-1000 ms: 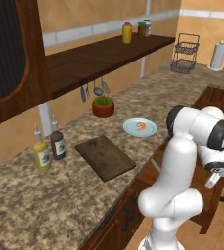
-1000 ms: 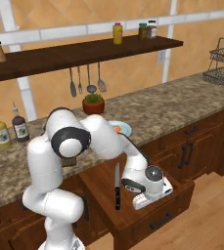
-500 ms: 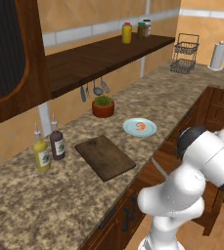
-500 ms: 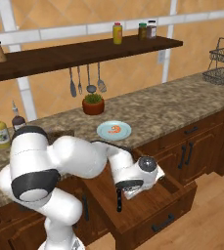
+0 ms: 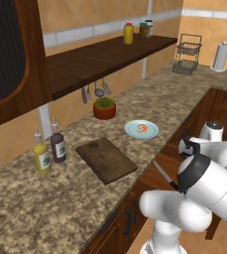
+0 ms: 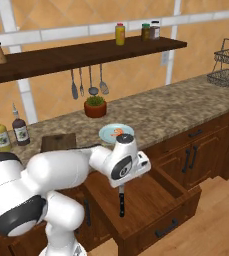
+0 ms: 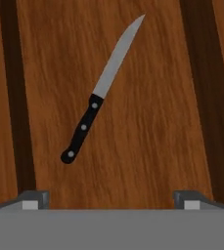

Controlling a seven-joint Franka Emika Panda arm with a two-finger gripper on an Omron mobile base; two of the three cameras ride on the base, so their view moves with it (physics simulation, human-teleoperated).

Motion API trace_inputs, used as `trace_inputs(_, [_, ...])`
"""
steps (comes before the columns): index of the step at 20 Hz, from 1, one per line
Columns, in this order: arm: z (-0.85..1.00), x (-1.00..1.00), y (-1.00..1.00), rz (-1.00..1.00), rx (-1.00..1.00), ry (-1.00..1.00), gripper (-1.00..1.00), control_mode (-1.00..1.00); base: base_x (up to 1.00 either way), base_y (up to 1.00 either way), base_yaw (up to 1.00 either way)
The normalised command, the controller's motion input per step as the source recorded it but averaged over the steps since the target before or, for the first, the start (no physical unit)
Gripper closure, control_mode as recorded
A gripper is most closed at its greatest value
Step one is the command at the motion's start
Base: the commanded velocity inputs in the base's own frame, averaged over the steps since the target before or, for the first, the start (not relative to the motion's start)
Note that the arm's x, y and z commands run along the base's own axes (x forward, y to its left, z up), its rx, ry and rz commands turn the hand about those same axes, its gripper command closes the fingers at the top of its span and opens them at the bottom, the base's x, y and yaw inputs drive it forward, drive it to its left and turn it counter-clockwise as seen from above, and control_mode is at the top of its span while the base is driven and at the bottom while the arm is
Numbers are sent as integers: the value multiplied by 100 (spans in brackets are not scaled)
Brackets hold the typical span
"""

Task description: Pick up the knife from the drawer and place it on the cutting board. Then place the meat from the plate to the cutting board.

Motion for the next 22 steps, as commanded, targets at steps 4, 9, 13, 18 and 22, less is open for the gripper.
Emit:
trace_inputs(4, [-10,0,3,-33,15,0,-100,-100,0,0,0])
trace_inputs(9, [-20,0,35,-35,9,0,-100,-100,0,0,0])
trace_inputs(13, [-36,0,18,-22,1,0,-100,-100,0,0,0])
trace_inputs(18, [-42,8,0,-6,0,0,-100,-100,0,0,0])
trace_inputs(22, [-40,18,0,0,0,1,-100,-100,0,0,0])
